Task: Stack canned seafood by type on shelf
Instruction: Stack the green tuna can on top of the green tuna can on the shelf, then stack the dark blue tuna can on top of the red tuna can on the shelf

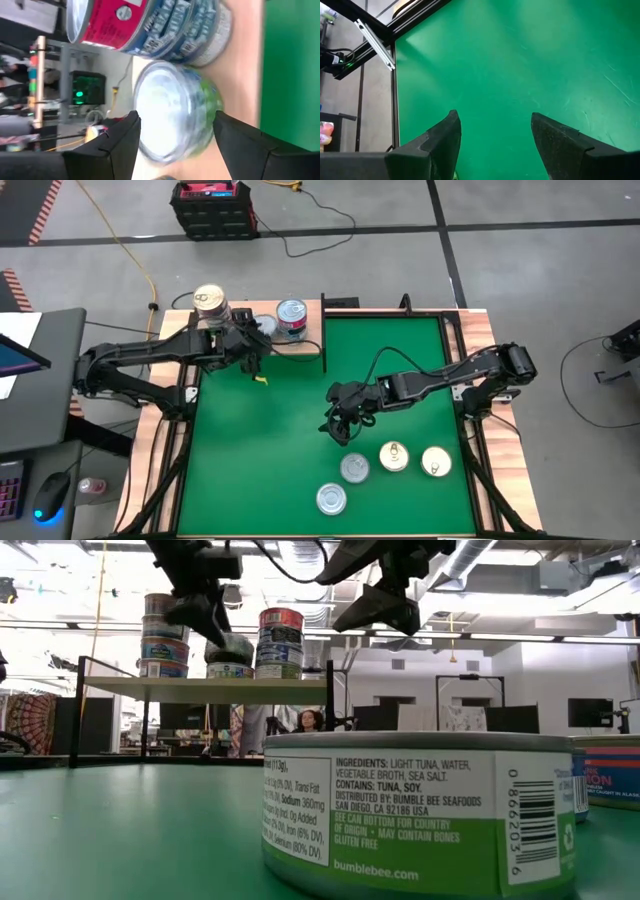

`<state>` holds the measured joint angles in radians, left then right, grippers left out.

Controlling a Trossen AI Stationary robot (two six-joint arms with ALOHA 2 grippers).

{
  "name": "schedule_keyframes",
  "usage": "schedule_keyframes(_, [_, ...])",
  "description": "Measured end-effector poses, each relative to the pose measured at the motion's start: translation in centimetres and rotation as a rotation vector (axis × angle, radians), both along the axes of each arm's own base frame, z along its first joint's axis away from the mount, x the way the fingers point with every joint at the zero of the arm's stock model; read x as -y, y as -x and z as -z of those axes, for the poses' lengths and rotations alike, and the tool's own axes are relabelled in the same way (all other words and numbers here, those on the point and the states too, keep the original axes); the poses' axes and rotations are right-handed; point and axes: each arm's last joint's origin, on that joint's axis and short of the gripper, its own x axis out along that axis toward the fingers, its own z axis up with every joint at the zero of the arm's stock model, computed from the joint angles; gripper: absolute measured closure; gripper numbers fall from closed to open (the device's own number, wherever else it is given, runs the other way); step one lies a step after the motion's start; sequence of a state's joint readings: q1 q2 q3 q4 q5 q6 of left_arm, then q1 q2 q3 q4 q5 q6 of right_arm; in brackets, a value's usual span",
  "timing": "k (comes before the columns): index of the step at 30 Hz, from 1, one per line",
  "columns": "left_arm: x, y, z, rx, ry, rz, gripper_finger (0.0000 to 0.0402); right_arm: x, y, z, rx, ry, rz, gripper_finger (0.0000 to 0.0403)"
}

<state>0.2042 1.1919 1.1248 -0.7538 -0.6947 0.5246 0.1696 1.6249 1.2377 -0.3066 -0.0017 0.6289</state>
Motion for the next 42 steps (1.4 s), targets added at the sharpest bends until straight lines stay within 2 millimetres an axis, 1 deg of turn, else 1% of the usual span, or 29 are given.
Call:
schedule_keyframes(3, [-0.2,0.3,-0.4,0.001,0.039,0.018,0.0162,0.0,0.0,0.0,0.001,0.000,0.000,0.0138])
schedule_keyframes(6, [-0.3,0.6,-0.1,-0.042,0.075,0.027,0.0162,0.0,0.0,0.0,0.000,-0.003,0.003,0.0138])
schedule_keyframes(9, [-0.2,0.5,-0.1,-0.022,0.083,0.016,0.0162,0.0,0.0,0.0,-0.001,-0.011,0.009,0.0138])
schedule_keyframes(13, [-0.2,0.5,-1.0,0.034,0.092,-0.003,0.0162,0.0,0.0,0.0,-0.001,-0.019,0.015,0.0138])
schedule_keyframes(17, [-0.2,0.5,-1.6,0.055,0.087,-0.005,0.0162,0.0,0.0,0.0,-0.001,-0.020,0.016,0.0138])
schedule_keyframes(22, [-0.3,0.5,-1.6,0.034,0.084,0.004,0.0162,0.0,0.0,0.0,0.000,-0.020,0.016,0.0138])
schedule_keyframes(24, [-0.1,0.4,-1.5,0.052,0.101,0.005,0.0162,0.0,0.0,0.0,-0.001,-0.020,0.016,0.0138])
schedule_keyframes(28, [1.9,0.7,-2.1,0.169,0.233,0.081,0.0162,0.1,1.0,-0.6,-0.036,-0.016,0.013,0.0138])
schedule_keyframes(32, [4.5,1.5,-2.7,0.267,0.328,0.104,0.0170,0.4,3.0,-1.7,-0.115,-0.010,-0.001,0.0138])
schedule_keyframes(35, [6.7,1.9,-3.0,0.339,0.452,0.136,0.0180,0.7,4.5,-2.6,-0.151,-0.004,-0.002,0.0138])
schedule_keyframes(38, [8.9,1.8,-3.0,0.381,0.636,0.204,0.0188,0.9,5.7,-3.1,-0.187,0.008,-0.009,0.0138])
schedule_keyframes(42, [11.8,0.5,-2.2,0.377,0.864,0.244,0.0191,1.5,6.8,-2.6,-0.308,0.012,-0.063,0.0138])
